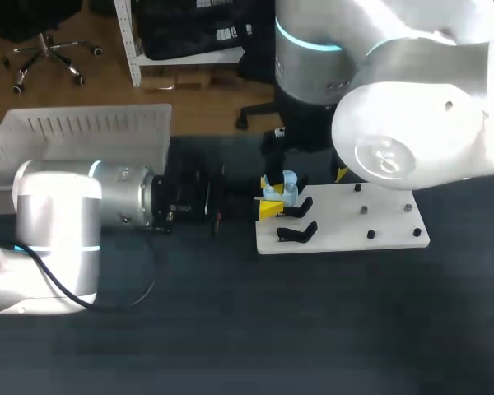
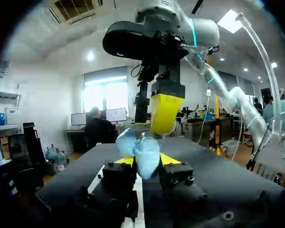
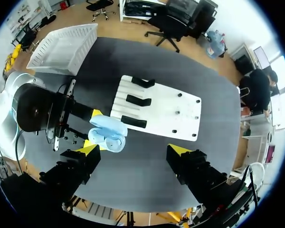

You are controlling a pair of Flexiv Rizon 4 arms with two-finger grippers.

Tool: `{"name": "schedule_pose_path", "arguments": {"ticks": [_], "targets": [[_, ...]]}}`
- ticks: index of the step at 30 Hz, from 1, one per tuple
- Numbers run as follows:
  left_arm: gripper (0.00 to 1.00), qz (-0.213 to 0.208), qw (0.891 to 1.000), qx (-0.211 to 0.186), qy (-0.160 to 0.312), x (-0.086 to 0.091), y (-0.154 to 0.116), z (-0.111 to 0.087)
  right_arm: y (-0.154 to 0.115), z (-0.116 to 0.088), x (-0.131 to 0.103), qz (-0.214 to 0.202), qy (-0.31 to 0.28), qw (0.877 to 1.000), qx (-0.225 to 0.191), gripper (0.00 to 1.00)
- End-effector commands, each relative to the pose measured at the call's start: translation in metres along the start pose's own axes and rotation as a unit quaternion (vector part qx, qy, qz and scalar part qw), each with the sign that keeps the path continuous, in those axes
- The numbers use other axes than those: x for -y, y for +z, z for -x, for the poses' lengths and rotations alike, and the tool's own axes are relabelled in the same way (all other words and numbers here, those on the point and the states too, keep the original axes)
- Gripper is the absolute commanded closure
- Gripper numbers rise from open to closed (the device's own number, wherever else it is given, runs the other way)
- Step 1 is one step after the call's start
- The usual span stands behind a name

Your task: Pick up each earbud case from the left stands, insert the matching earbuds, close the lid, and place the case in the box.

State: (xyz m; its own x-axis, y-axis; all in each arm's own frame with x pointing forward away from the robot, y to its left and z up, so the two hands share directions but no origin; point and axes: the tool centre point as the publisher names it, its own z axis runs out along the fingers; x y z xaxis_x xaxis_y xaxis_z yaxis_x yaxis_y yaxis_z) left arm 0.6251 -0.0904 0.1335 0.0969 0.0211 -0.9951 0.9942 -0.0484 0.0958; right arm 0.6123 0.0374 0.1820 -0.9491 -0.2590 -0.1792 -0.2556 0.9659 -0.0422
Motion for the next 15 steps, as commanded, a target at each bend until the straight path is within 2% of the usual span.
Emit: {"name": "schedule_pose_path", "arguments": {"ticks": [1, 5, 9, 15], "targets": [[1.00, 0.003, 1.000, 0.001, 0.002, 0.002, 0.001, -0.001, -0.004, 0.003, 0.002, -0.004, 0.004, 1.000, 0.006, 0.07], [1.00, 0.003, 1.000, 0.001, 0.002, 0.002, 0.001, -0.001, -0.020, 0.011, 0.010, -0.010, 0.014, 1.000, 0.027, 0.00], [1.00, 0.003, 1.000, 0.001, 0.002, 0.002, 0.001, -0.001, -0.030, 0.026, 0.019, -0.011, 0.032, 0.998, 0.046, 0.00], [1.00, 0.003, 1.000, 0.001, 0.002, 0.002, 0.001, -0.001, -0.014, 0.055, 0.036, 0.004, 0.069, 0.997, 0.038, 0.00]]}}
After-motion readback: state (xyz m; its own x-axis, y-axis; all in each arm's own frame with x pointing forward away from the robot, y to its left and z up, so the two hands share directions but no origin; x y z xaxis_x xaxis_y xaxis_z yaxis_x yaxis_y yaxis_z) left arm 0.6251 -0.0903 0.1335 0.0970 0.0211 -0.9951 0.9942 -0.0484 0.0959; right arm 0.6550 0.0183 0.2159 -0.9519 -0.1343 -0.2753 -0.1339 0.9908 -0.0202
